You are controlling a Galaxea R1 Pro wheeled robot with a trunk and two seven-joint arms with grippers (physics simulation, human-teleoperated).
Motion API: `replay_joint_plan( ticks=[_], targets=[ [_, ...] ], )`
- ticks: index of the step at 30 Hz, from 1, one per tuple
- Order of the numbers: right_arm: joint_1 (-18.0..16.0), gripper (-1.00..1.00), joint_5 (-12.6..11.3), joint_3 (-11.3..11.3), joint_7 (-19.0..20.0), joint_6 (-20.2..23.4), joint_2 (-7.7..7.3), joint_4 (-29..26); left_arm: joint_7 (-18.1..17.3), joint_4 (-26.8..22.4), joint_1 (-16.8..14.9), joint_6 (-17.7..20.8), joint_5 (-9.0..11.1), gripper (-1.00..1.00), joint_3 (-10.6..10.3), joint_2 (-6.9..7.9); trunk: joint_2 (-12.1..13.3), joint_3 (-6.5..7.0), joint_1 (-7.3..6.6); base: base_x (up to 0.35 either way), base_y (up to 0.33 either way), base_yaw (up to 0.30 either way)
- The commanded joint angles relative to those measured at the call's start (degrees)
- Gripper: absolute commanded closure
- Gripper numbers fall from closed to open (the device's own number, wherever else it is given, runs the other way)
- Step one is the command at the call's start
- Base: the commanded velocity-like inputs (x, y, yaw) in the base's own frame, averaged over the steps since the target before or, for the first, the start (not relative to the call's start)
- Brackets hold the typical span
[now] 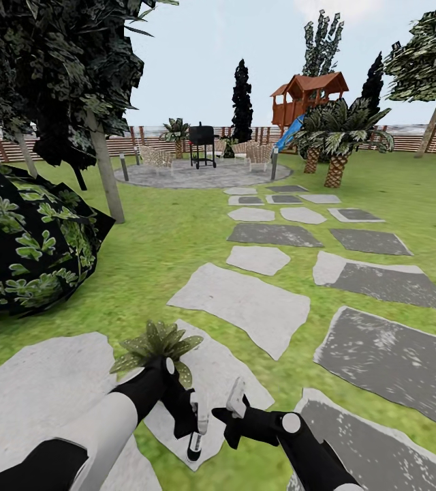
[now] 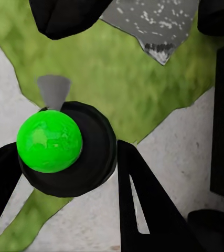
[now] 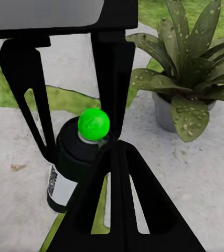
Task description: Pick up the pesticide atomizer in the garden and spray insectifuge to fully cover both potted plants in the garden.
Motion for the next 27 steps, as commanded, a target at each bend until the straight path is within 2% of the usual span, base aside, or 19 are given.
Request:
replay_joint_plan(
  ticks=[1, 18, 20, 22, 24, 27],
  targets=[
    [0.0, 1.00, 0.6, -0.1, 0.0, -0.4, 0.04, -0.1, 0.1, -0.1, 0.0, 0.6, 0.1, 1.00, -0.1, -0.05, 0.0, -0.05, -0.01, 0.000, 0.000, 0.000],
    [0.0, 1.00, 0.6, -0.1, 0.0, -0.4, 0.06, -0.1, 0.1, -0.1, 0.0, 0.3, 0.6, 1.00, -0.1, -0.56, 0.0, -0.05, -0.01, 0.000, 0.000, 0.000],
    [0.0, 1.00, 0.6, -0.1, 0.0, -0.4, 0.06, -0.1, 0.0, 0.0, 0.0, -1.7, 0.6, 1.00, 0.0, -0.66, 0.0, -0.05, -0.01, 0.000, 0.000, 0.000],
    [0.0, 1.00, 0.6, -0.1, 0.0, -0.4, 0.06, -0.1, 0.0, 0.0, 0.0, -3.3, 1.3, 1.00, 0.0, -0.69, 0.0, -0.05, -0.01, 0.000, 0.000, 0.000],
    [0.0, 1.00, 0.6, -0.1, 0.0, -0.4, 0.06, -0.1, 0.0, 0.0, 0.0, -3.7, 2.4, 1.00, -0.1, -0.70, 0.0, -0.05, -0.01, 0.000, 0.000, 0.000],
    [0.0, 1.00, 0.6, -0.1, 0.0, -0.4, 0.06, -0.1, 0.1, 0.0, 0.0, -3.8, 2.9, 1.00, 0.0, -0.70, 0.0, -0.05, -0.01, 0.000, 0.000, 0.000]
  ],
)
